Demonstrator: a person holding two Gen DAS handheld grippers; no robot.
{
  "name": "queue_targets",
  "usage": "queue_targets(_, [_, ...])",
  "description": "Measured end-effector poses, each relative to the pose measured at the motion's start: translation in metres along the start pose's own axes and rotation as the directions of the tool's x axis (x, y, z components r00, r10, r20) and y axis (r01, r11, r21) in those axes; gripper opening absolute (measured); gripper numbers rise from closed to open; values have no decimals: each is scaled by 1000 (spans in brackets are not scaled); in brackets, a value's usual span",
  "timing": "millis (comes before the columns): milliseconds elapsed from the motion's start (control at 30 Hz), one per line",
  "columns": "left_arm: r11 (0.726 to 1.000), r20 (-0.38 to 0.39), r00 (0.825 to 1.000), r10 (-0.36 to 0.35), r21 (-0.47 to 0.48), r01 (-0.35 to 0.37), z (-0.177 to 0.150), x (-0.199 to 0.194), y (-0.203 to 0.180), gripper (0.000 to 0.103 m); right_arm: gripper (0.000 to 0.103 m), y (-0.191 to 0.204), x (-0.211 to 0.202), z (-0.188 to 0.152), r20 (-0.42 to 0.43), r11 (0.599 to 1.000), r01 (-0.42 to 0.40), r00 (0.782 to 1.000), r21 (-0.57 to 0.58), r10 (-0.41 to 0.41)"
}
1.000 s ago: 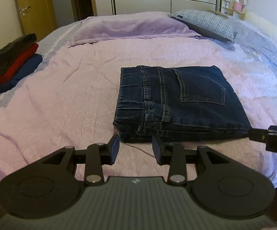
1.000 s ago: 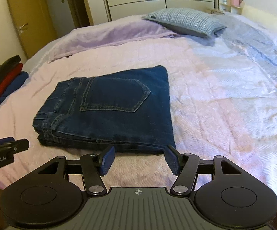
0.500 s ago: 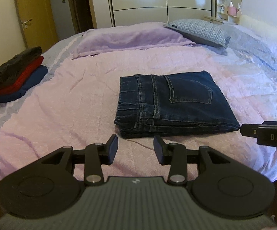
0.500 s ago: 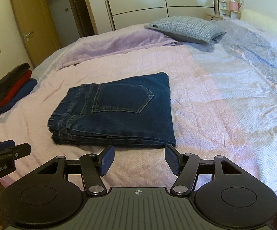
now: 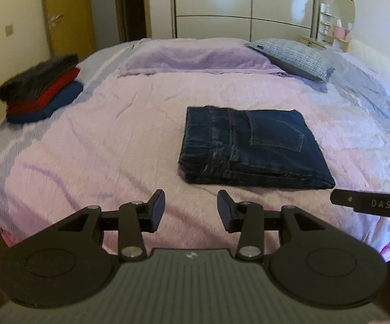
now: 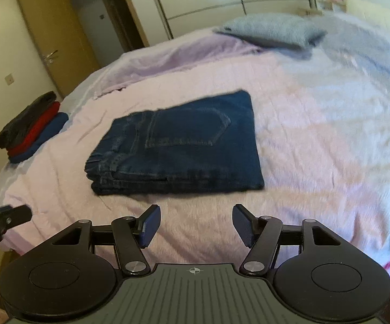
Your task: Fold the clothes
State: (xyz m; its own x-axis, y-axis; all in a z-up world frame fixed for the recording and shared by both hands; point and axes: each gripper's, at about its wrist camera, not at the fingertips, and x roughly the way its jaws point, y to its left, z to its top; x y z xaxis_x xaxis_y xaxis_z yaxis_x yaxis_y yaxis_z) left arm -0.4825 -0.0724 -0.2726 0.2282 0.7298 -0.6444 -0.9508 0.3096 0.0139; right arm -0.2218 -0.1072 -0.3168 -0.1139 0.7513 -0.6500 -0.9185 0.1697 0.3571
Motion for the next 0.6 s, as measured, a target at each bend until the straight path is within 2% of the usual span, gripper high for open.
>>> queue_targets(133, [997, -25, 999, -41, -70, 39, -1, 13, 21, 39, 63, -18, 1, -4, -5, 989, -59, 998, 134, 61])
queue_targets(267, [984, -32, 993, -114, -139, 108, 4, 34, 36, 39, 63, -38, 1, -9, 2, 954, -120, 992, 275, 124])
queue_targets(333, [974, -39, 987, -156, -172, 148, 8, 46, 43, 39, 63, -52, 1, -10, 38, 905, -176, 984, 387, 175])
queue_targets(467, [956, -34, 976, -215, -212, 203, 15, 70, 55, 40, 63, -69, 13, -14, 98, 804, -241, 970, 544, 224])
queue_targets(600, [919, -60, 952, -299, -288, 270, 16, 98, 74, 40, 63, -84, 25, -16, 158, 681, -295, 953, 670, 257])
